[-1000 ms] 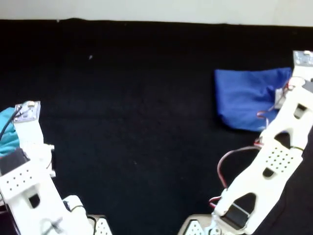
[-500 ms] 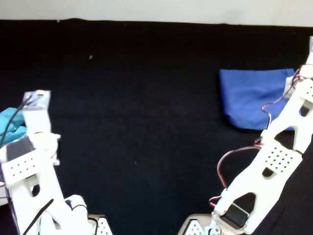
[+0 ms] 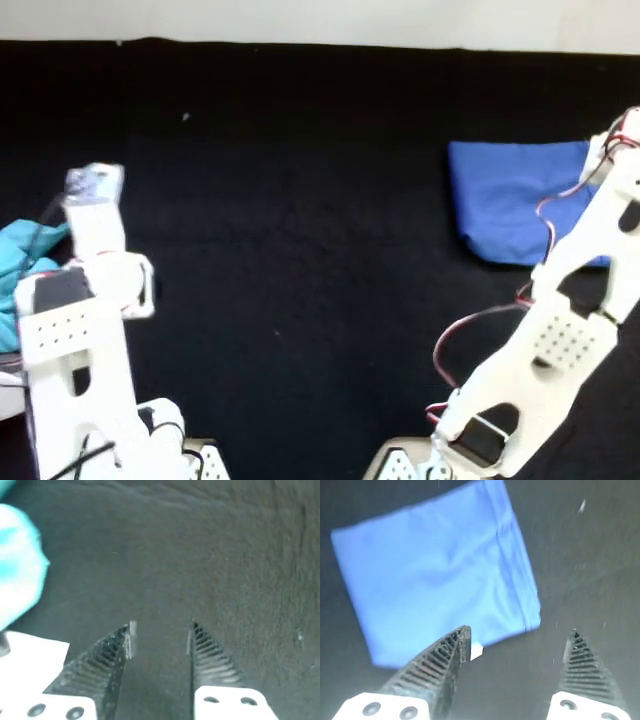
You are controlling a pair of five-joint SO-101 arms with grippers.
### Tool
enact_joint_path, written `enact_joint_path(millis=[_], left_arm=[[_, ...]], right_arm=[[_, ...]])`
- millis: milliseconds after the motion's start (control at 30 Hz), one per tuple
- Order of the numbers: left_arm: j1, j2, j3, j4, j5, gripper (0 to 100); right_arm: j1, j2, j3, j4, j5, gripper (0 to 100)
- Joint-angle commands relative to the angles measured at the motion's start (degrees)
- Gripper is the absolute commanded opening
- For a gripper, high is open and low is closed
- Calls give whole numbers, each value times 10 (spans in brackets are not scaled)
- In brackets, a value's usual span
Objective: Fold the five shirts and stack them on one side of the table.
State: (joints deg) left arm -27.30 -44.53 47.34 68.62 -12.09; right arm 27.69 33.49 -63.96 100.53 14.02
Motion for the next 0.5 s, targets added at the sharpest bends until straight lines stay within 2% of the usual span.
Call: enact_joint_path(millis=[0,133,200,300,467], left_arm=[[-61,1,-92,54,5,181],[-161,13,-164,87,-3,184],[-215,46,-203,89,-35,184],[-279,140,-273,86,-63,185],[-338,325,-451,105,-69,183]], right_arm=[[-29,-179,223,7,-4,289],[-104,-363,495,2,-2,289],[-151,-445,597,-6,-2,289],[-204,-565,713,-31,-2,289],[-253,-716,845,-45,24,289]])
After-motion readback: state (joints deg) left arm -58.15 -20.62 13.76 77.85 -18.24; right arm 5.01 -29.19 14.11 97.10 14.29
